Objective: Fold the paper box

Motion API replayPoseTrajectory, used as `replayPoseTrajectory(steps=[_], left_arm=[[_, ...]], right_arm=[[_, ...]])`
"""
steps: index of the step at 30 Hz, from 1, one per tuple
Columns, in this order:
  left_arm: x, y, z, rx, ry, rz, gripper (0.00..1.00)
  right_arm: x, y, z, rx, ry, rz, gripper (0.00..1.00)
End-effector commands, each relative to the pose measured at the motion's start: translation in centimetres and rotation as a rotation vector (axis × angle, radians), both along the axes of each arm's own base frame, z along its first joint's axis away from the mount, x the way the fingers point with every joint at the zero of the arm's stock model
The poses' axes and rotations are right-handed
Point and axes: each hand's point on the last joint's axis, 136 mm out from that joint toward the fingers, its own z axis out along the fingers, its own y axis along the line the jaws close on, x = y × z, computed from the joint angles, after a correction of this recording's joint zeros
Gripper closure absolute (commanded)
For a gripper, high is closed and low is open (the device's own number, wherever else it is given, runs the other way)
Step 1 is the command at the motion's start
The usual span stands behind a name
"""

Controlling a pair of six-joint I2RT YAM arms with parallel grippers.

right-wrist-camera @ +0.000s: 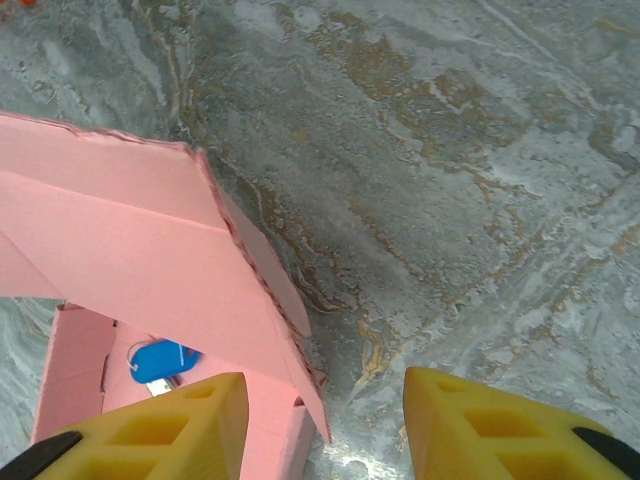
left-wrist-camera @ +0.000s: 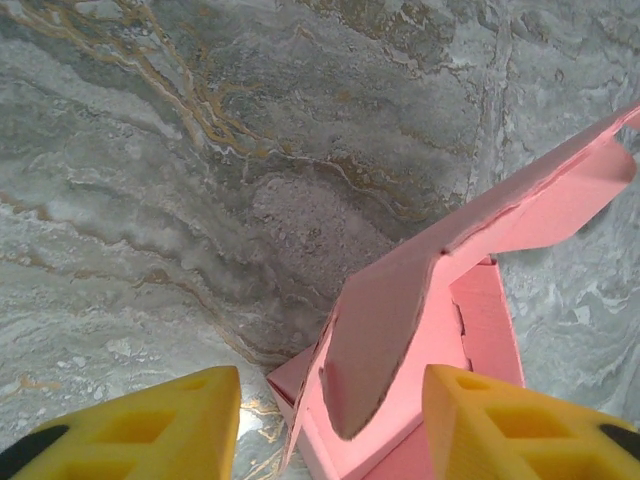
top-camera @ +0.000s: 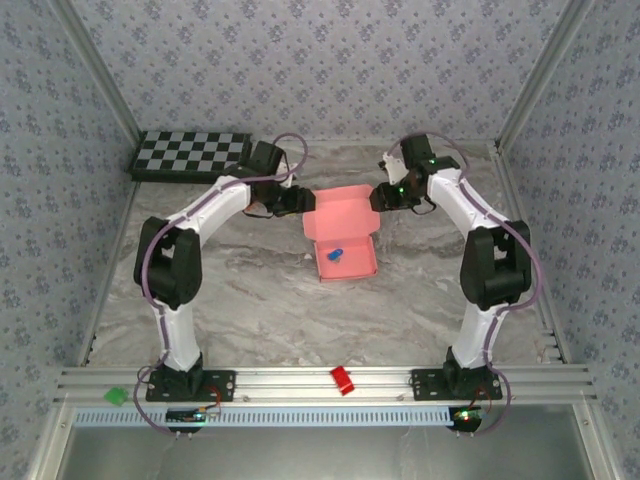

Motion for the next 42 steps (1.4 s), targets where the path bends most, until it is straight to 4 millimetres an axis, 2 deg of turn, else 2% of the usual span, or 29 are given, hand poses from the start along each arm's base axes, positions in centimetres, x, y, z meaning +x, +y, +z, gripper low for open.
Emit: replayPoseTrajectory(steps=[1, 15, 23, 36, 42], left_arm=[[-0.3, -0.9, 0.5, -0.022, 0.02, -0.038, 0.52], [-0.1, -1.6, -0.1, -0.045, 0.037, -0.045, 0.66], [-0.3, -1.7, -0.3, -0.047, 0.045, -0.051, 0.69], [-0.3, -1.8, -0.7, -0.034, 0.051, -0.055, 0.84], [0.0, -1.6, -0.5, -0.015, 0.041, -0.053, 0.93]], right_arm=[[0.0, 0.5, 0.1, 0.014, 0.023, 0.056, 0.54], [0.0, 1.4, -1.3, 0.031, 0.072, 0.103, 0.57], [0.2, 1.8, -0.9, 0.034, 0.063, 0.11, 0.65], [0.0, 2.3, -1.2, 0.002, 0.072, 0.131, 0.77], [-0.1, 2.2, -1.1, -0.015, 0.065, 0.124, 0.87]])
